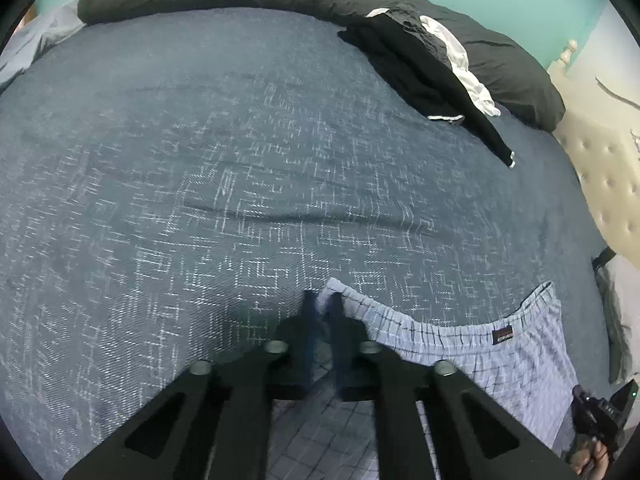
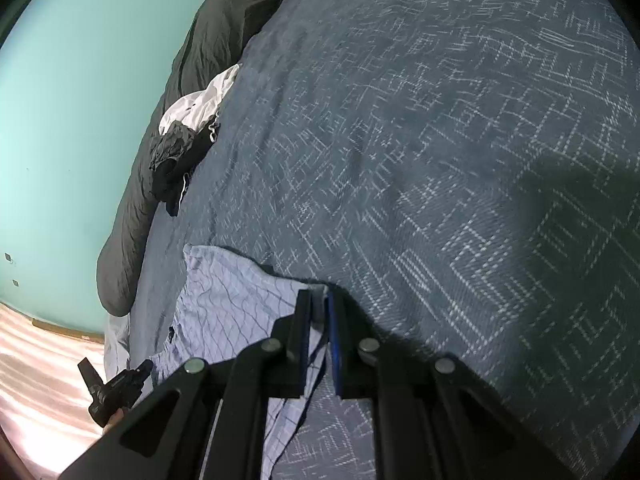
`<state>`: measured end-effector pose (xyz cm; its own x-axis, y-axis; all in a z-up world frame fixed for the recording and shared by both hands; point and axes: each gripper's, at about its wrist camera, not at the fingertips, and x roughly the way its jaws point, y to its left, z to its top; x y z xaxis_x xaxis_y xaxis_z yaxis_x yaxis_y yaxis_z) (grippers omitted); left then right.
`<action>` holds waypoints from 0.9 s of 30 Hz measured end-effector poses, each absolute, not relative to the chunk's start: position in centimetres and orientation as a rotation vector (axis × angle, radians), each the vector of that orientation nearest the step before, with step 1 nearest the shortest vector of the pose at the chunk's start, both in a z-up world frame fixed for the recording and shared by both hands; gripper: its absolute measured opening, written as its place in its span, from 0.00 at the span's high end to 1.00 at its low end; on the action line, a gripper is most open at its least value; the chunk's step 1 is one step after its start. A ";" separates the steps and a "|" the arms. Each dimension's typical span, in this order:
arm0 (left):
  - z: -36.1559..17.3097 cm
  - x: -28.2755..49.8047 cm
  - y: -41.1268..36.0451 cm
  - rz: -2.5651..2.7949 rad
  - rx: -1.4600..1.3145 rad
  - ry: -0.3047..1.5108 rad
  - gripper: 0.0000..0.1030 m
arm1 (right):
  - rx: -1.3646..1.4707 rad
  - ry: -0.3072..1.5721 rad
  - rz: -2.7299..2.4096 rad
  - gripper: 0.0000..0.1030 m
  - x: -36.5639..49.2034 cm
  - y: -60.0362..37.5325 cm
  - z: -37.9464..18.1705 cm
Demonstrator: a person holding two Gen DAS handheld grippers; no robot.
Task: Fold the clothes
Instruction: 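Open the left gripper and pinch the waistband edge again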
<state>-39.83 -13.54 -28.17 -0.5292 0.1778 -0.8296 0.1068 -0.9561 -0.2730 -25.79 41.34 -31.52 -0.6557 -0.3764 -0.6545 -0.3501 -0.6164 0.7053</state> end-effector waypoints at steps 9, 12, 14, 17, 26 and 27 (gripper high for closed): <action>-28.0 -40.7 -13.6 2.695 -1.487 -0.447 1.00 | 1.298 -1.370 -2.493 0.92 -25.9 41.3 -31.6; -27.7 -40.8 -13.6 2.669 -1.490 -0.465 1.00 | 1.298 -1.370 -2.494 0.92 -25.9 41.4 -31.6; -27.5 -40.9 -13.7 2.640 -1.495 -0.490 1.00 | 1.298 -1.370 -2.494 0.92 -25.9 41.4 -31.6; -27.4 -40.9 -13.4 2.631 -1.518 -0.457 0.99 | 1.300 -1.373 -2.493 0.92 -25.9 41.4 -31.6; -28.9 -41.1 -14.3 2.562 -1.499 -0.597 0.64 | 1.296 -1.374 -2.495 0.92 -25.9 41.4 -31.6; -28.8 -41.1 -14.2 2.562 -1.487 -0.588 0.64 | 1.296 -1.373 -2.495 0.92 -25.9 41.5 -31.6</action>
